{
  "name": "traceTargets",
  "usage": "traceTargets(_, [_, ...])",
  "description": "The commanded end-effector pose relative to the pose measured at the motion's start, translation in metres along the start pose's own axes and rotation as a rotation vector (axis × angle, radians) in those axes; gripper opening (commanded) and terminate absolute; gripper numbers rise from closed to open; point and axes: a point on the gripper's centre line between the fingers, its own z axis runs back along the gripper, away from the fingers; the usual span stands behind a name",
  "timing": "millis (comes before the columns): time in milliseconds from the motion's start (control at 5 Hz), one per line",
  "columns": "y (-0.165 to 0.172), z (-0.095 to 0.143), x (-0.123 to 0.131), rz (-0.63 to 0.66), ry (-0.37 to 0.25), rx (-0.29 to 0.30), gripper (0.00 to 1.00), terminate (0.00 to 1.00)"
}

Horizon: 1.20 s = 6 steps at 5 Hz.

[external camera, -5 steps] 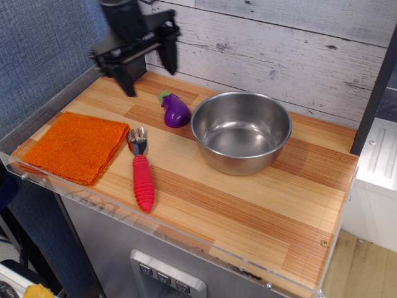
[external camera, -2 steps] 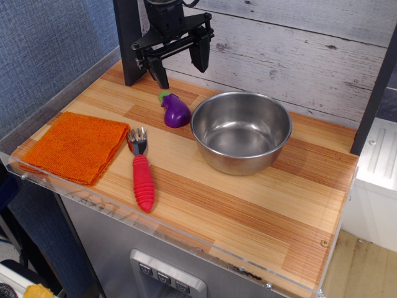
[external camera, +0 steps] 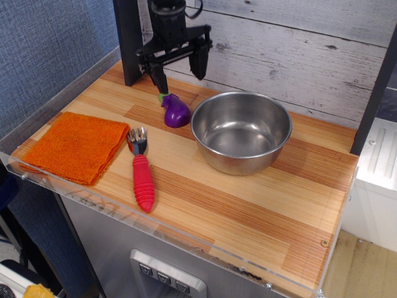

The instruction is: Put the eggplant in the bottom right hand corner.

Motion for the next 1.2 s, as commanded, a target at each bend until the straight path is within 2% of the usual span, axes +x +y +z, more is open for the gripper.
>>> traceTargets(0, [-0.003, -0.002, -0.008, -0.096, -0.032, 0.01, 1.0, 0.0])
traceTargets(200, [-0.002, -0.014, -0.013, -0.143, -0.009, 0.028, 1.0, 0.0])
traceTargets(600, [0.008, -0.024, -0.011, -0.154, -0.005, 0.065, 1.0, 0.0])
traceTargets(800, [0.011, -0.025, -0.011, -0.164, -0.01, 0.062, 0.0, 0.0])
traceTargets(1000, [0.009, -0.02, -0.01, -0.157, -0.024, 0.04, 0.0, 0.0])
